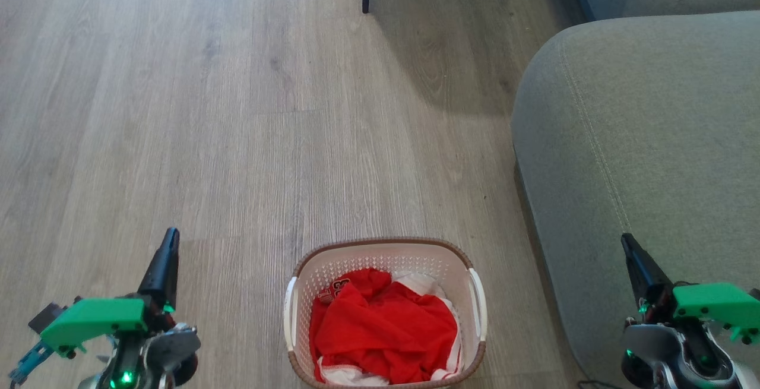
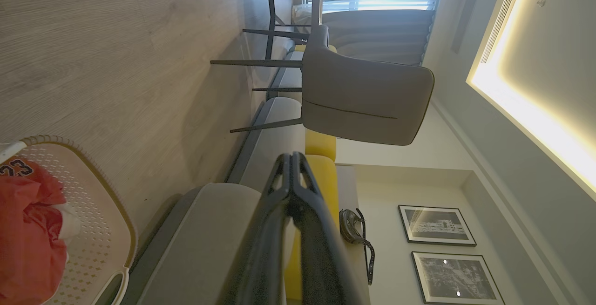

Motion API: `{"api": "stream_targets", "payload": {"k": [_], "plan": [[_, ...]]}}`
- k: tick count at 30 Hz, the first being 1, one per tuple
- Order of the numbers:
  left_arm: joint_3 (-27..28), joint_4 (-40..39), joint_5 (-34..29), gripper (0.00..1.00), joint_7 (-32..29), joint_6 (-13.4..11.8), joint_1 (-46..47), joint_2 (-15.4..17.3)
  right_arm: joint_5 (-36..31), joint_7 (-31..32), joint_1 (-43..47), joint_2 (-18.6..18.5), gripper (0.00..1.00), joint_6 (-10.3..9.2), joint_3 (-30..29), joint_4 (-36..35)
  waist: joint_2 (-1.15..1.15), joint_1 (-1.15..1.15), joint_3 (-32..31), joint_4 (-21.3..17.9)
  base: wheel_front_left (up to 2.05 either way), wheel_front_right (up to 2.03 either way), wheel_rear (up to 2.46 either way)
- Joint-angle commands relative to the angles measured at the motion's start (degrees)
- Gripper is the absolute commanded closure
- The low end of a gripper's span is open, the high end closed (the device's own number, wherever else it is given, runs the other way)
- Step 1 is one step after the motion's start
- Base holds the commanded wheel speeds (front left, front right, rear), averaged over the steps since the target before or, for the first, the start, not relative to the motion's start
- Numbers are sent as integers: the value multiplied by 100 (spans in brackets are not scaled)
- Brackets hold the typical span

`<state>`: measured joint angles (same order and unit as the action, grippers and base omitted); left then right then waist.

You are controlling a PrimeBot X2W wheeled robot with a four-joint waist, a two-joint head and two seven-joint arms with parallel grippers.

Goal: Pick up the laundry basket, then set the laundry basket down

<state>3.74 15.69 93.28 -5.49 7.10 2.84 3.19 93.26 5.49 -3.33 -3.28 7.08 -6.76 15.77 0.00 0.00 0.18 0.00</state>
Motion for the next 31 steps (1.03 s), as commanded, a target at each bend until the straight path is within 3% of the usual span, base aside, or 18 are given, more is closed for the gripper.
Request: {"api": "stream_targets", "payload": {"k": [1, 31], "plan": [[194, -168, -42, 100, -33, 38, 328, 31, -47, 39, -278, -16, 100, 41, 100, -179, 0, 0, 0, 0, 0, 0, 0], [224, -167, -67, 100, -57, 38, 330, 10, -70, 61, -281, 3, 100, 41, 72, -177, 0, 0, 0, 0, 0, 0, 0]]}}
